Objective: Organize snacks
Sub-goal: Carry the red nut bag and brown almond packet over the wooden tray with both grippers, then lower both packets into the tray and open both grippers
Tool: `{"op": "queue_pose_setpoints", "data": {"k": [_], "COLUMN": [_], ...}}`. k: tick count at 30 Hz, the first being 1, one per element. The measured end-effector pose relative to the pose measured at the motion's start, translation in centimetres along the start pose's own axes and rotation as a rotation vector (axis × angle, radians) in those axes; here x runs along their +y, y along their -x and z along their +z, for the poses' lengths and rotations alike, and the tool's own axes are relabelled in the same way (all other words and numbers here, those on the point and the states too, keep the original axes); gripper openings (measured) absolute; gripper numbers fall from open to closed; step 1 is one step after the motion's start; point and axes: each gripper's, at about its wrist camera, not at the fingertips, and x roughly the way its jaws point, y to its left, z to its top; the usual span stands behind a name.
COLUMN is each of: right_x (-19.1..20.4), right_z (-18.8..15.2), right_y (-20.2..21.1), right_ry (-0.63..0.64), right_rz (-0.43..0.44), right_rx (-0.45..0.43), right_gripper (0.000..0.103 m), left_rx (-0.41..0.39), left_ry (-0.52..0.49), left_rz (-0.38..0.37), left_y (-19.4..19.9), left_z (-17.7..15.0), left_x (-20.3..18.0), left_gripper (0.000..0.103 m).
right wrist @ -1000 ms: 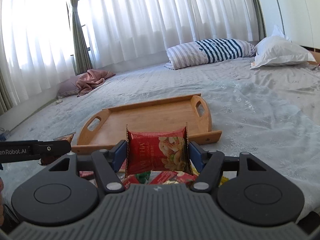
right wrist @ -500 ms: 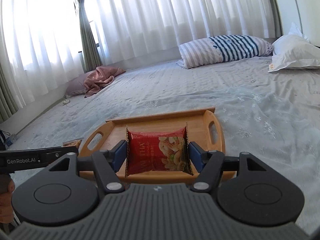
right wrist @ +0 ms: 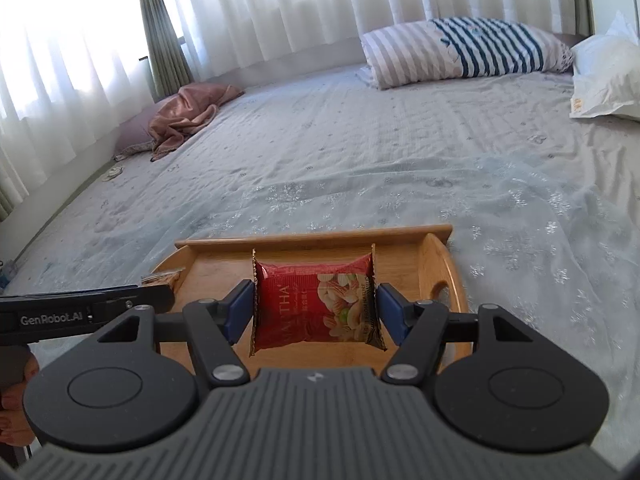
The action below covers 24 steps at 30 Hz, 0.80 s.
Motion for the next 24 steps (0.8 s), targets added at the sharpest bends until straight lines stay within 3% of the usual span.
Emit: {"op": "queue_pose_setpoints", "data": {"k": [10,16,24], "right_x": [-1.2,-3.3,-4.0], "right_z": [2.6,3.5,3.9], "right_y": [-8.4,-11.3,-12.9], "right_ry": [0.139,0.058,0.047], "right_rz": [-0.074,-0.091,-0.088], "right_rx": [0.138,0.169,0.182], "right_gripper": [0.068,0.068,0.068], "left_rx": [0.117,0.149,0.158], "left_ry": [-0.032,-0.038,-0.059], "left_rz": [0.056,0.046,0.022], "left_y": [-10.1,-13.5,-15.8], "left_z": [3.6,4.3,4.2], "left_x": [0.9,0.8,0.1], "left_gripper": [0.046,0.046,0.046]}}
